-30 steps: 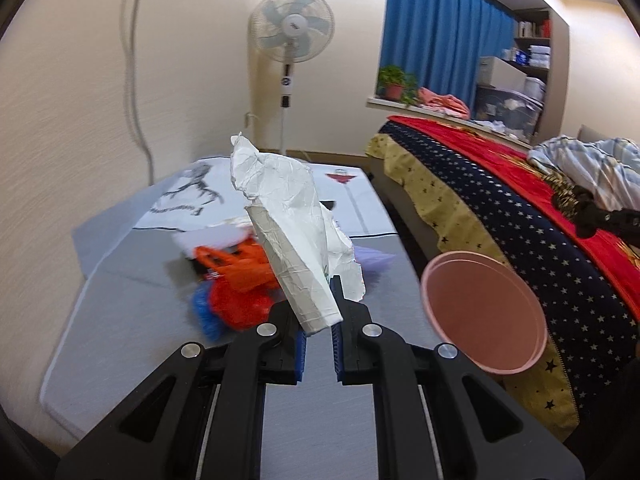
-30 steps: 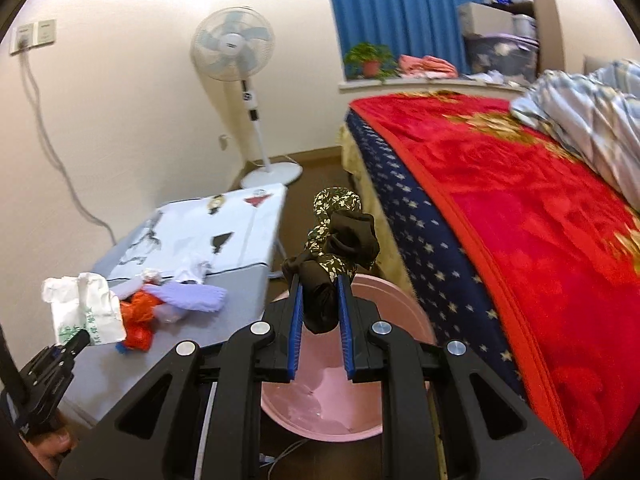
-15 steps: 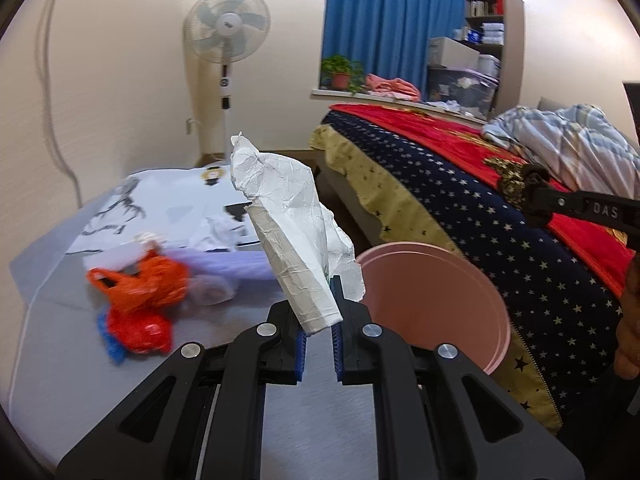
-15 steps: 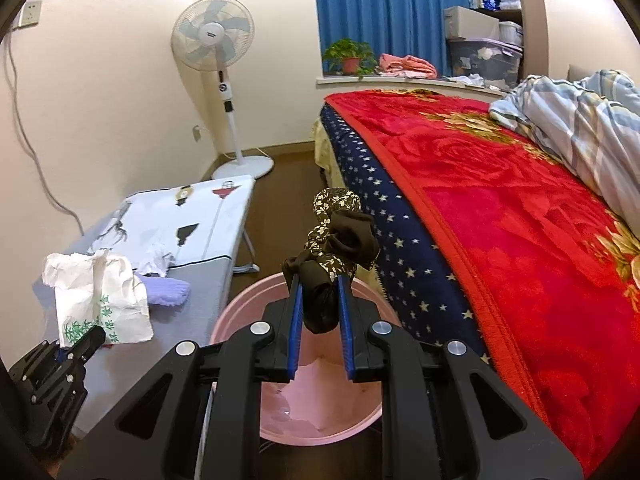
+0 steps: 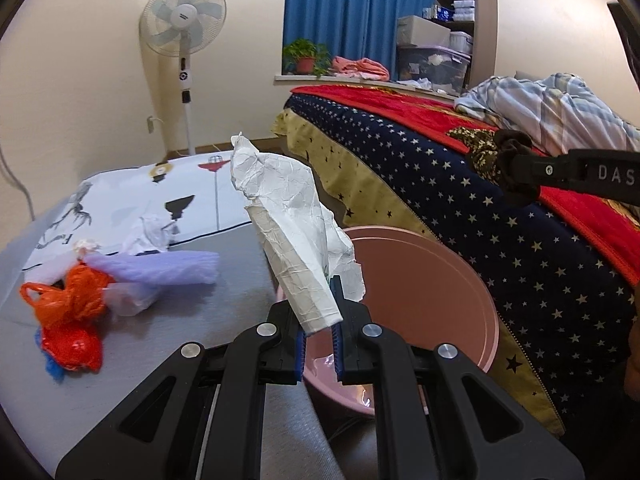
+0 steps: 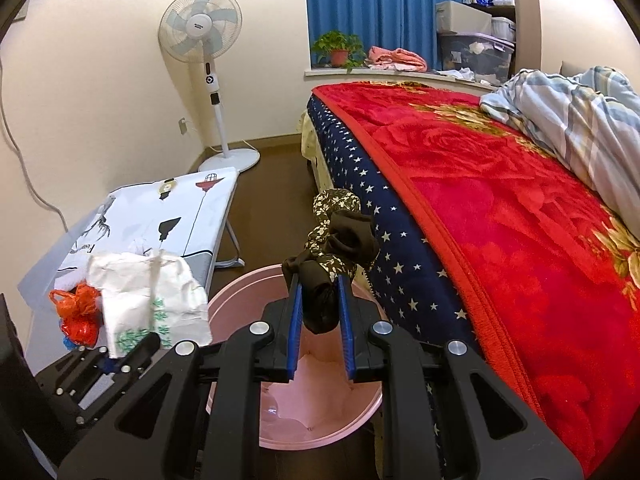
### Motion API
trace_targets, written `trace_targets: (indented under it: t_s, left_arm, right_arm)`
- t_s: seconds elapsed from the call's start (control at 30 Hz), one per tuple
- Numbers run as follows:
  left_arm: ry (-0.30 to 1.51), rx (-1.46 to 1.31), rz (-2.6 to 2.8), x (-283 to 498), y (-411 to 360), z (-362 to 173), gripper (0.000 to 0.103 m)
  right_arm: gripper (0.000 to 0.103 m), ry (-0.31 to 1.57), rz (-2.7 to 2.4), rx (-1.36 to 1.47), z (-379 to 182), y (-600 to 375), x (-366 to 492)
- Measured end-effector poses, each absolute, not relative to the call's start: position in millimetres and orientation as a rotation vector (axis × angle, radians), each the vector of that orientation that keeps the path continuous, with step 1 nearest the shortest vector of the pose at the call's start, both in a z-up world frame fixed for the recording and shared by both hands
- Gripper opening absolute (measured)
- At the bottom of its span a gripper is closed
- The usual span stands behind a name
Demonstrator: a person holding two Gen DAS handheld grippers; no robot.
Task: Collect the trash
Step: 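Carry the tissue pack and black-gold cloth over the pink bin with both tools, then open both tools to drop the tissue pack and cloth into the pink bin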
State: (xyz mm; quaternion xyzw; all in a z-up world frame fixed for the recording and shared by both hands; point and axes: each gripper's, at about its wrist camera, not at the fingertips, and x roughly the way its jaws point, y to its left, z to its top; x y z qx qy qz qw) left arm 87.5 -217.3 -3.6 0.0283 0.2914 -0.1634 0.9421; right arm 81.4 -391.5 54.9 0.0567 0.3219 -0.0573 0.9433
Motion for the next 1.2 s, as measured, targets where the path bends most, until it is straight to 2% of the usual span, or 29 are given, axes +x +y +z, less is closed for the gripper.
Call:
trace_targets:
  t_s: [0.43, 0.5, 0.53, 0.57, 0.6, 0.63, 0.73, 0.93, 1.03, 1.1, 1.2]
  left_arm:
    - [0.637, 0.063, -0.364, 106, -233, -24, 0.010]
    - [0.645, 0.053, -0.389, 108, -233, -25, 0.014]
    - [0.657, 0.048, -0.403, 110, -234, -27, 0.026]
    - [0.668, 0.043, -0.410, 111, -234, -28, 0.049]
    - [0.672, 0.037, -0.410, 111, -233, -30, 0.055]
    - [0.672, 0.034, -0.408, 111, -231, -30, 0.056]
    - [0.663, 0.033, -0.408, 108, -227, -28, 0.056]
    - [0.627, 0.024, -0.388, 100, -209, -15, 0.043]
    - [0.610, 0.017, -0.361, 95, -194, -9, 0.041]
    - [0.600, 0.008, -0.347, 92, -184, -5, 0.033]
    - [0.577, -0.003, -0.319, 87, -166, 2, 0.029]
  right_arm:
    - [0.018, 0.688, -0.137, 0.105, 45, -395, 92]
    - [0.023, 0.692, -0.142, 0.103, 43, -394, 93]
    - [0.024, 0.695, -0.152, 0.101, 42, -395, 94]
    - [0.035, 0.698, -0.162, 0.102, 41, -395, 95]
    - [0.045, 0.695, -0.170, 0.105, 42, -396, 94]
    - [0.048, 0.692, -0.176, 0.106, 42, -397, 94]
    - [0.049, 0.689, -0.184, 0.111, 42, -400, 94]
    - [0.049, 0.665, -0.154, 0.100, 45, -395, 91]
    - [0.049, 0.652, -0.122, 0.091, 49, -385, 90]
    - [0.049, 0.642, -0.105, 0.085, 51, -377, 89]
    - [0.049, 0.629, -0.068, 0.093, 55, -364, 89]
